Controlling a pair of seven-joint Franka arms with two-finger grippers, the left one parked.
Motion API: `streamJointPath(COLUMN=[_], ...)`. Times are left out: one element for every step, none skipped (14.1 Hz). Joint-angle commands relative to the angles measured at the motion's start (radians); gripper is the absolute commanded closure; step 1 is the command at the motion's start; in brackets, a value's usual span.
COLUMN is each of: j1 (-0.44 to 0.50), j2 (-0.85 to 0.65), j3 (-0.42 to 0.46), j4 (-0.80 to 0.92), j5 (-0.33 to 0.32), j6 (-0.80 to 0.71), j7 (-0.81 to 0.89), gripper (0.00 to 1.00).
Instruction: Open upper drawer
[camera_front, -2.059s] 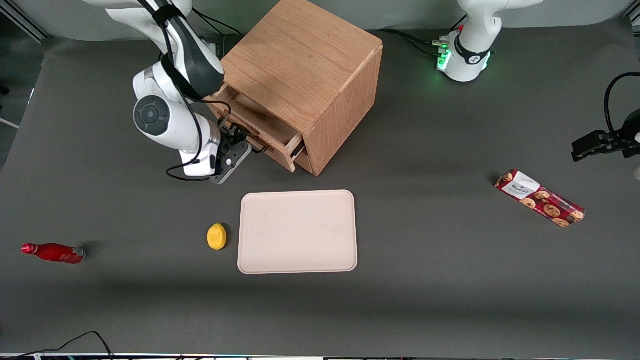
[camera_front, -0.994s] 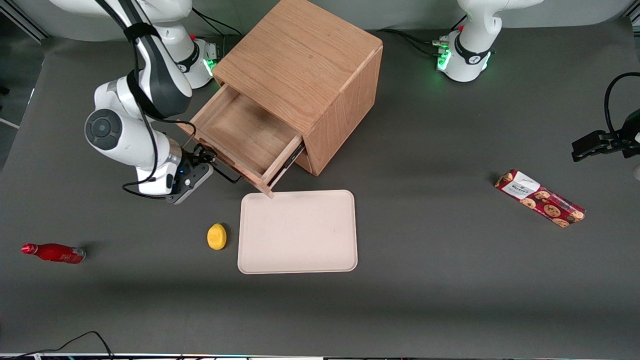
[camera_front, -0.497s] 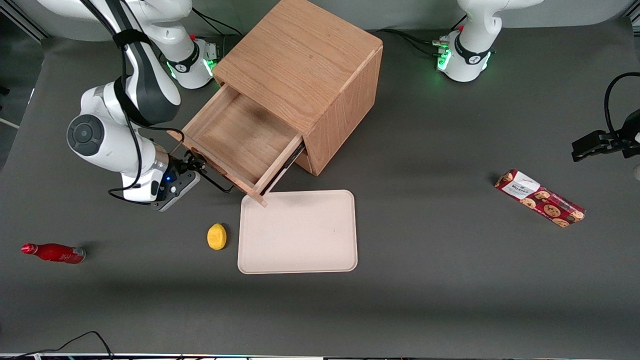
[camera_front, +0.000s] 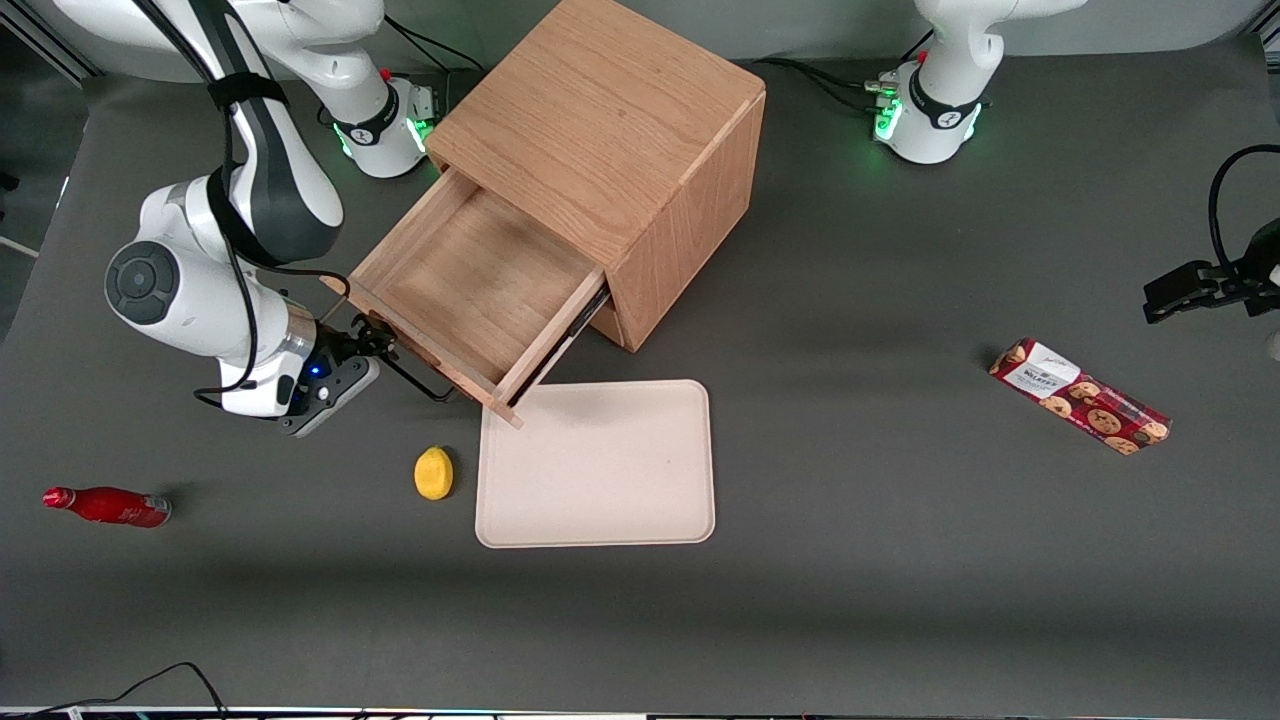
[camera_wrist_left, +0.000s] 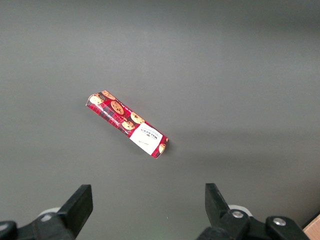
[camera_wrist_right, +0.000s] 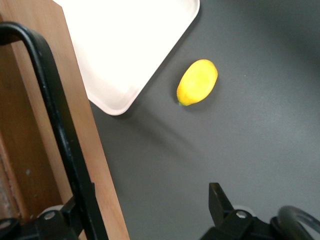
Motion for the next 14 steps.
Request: streamJointPath(j1=[-0.015,-0.013,-0.013,-0.015,-0.016,-0.021,-0.024,-0.024,-0.03,-0.03,-0.032,-0.036,-0.038,-0.036], j2=[0.031,0.034,0.035,0.037,0.04,0.043,0.048,0.051,0.055,0.058,0.064,0.066,0.066,0.068], j3=[-0.005,-0.02,-0.026,-0.028,-0.028,-0.028,-0.028,-0.028,-0.028,-0.028,-0.028,-0.028,-0.028,-0.028], j4=[0.044,0.049,0.052,0.053,0.059,0.062,0.07,0.075,0.079,0.085,0.09,0.098,0.099,0.099], j5=[-0.012,-0.012,-0.012,-0.012,-0.012,-0.012,-0.012,-0.012,-0.012,-0.012,-0.012,-0.012,-0.012,-0.012], j6=[-0.002,0.0,0.003,0.003,0.003,0.003,0.003,0.003,0.003,0.003,0.004,0.003,0.003,0.003], j7=[-0.03,-0.03,-0.032,-0.039,-0.047,-0.049,-0.049,-0.05,-0.052,-0.052,-0.052,-0.052,-0.052,-0.052], gripper=[0.0,0.0,0.0,0.0,0.0,0.0,0.0,0.0,0.0,0.0,0.0,0.0,0.0,0.0])
